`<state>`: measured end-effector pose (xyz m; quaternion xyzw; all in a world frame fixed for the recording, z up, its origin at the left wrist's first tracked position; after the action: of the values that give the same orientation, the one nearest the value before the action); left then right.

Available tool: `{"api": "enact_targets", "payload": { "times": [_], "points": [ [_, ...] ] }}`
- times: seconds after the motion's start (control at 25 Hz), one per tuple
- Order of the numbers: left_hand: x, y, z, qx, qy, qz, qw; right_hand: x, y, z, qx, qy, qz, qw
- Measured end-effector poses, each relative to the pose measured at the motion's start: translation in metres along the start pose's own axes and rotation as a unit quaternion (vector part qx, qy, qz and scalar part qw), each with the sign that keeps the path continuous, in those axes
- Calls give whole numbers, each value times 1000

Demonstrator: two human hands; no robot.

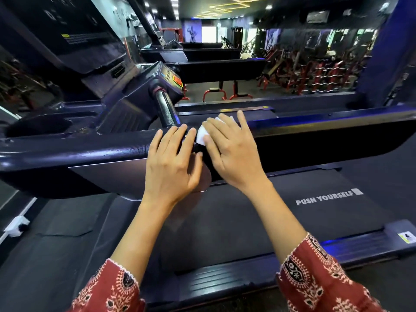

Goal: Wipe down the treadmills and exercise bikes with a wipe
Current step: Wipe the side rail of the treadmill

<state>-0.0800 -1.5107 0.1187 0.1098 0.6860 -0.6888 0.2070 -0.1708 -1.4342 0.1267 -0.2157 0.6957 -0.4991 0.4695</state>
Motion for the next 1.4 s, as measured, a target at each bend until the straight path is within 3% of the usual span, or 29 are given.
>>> {"api": "enact_targets", "payload": {
  "times": [0.08, 0.2, 0.24, 0.4, 0.56, 0.6, 0.72, 0.76, 0.88, 0.92, 1.04, 1.08, 1.12, 1.24, 1.28, 1.4],
  "points": [
    [1, -1, -1, 0, 0, -2, 1000, -3, 1, -27, 30, 30, 13, 999],
    [4, -3, -4, -5, 5, -3, 1000, -16, 16, -78, 193, 75, -4, 978],
    [6, -5, -7, -3, 8, -2, 1000, -15, 15, -72, 188, 78, -1, 979],
    [17, -12, -24, 15, 21, -1, 1000, -12, 17, -44, 5, 41, -7, 999],
    [32, -20, -47, 18, 20, -11, 1000, -29, 34, -120, 179, 95, -35, 979],
    [36, -22, -54, 15, 17, -12, 1000, -27, 34, -116, 167, 99, -20, 981],
    [50, -32, -76, 13, 17, -16, 1000, -24, 40, -105, 6, 88, -1, 996],
    [55, -35, -85, 15, 19, -16, 1000, -30, 42, -123, 10, 97, -12, 995],
    [69, -42, -105, 17, 16, -15, 1000, -51, 52, -193, 198, 101, -55, 973],
    [72, -44, -110, 16, 14, -15, 1000, -50, 49, -192, 200, 83, -55, 975],
    [82, -50, -123, 18, 13, -17, 1000, -39, 41, -156, 28, 24, -22, 999],
    [85, -52, -127, 18, 14, -17, 1000, -41, 41, -165, 7, 28, -15, 999],
    [89, -54, -133, 18, 16, -18, 1000, -46, 44, -186, 27, 47, -19, 998],
    [100, -59, -151, 19, 19, -17, 999, -66, 62, -256, 190, 80, -57, 977],
    [104, -61, -157, 21, 21, -16, 999, -66, 62, -256, 197, 72, -55, 976],
    [114, -67, -172, 30, 23, -14, 999, -53, 64, -223, 40, 37, -37, 998]
  ]
}}
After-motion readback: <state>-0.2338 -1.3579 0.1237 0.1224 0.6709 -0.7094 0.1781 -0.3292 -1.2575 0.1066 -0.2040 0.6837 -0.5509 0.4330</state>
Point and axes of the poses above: each hand's wrist, its own y-axis away from the middle knuckle, its own x-axis out of the palm, z = x × y, the point moved 8 cm from there along -y, towards the middle knuckle, and after that the axes turned 7 degrees about y, right-handed, at the moved point
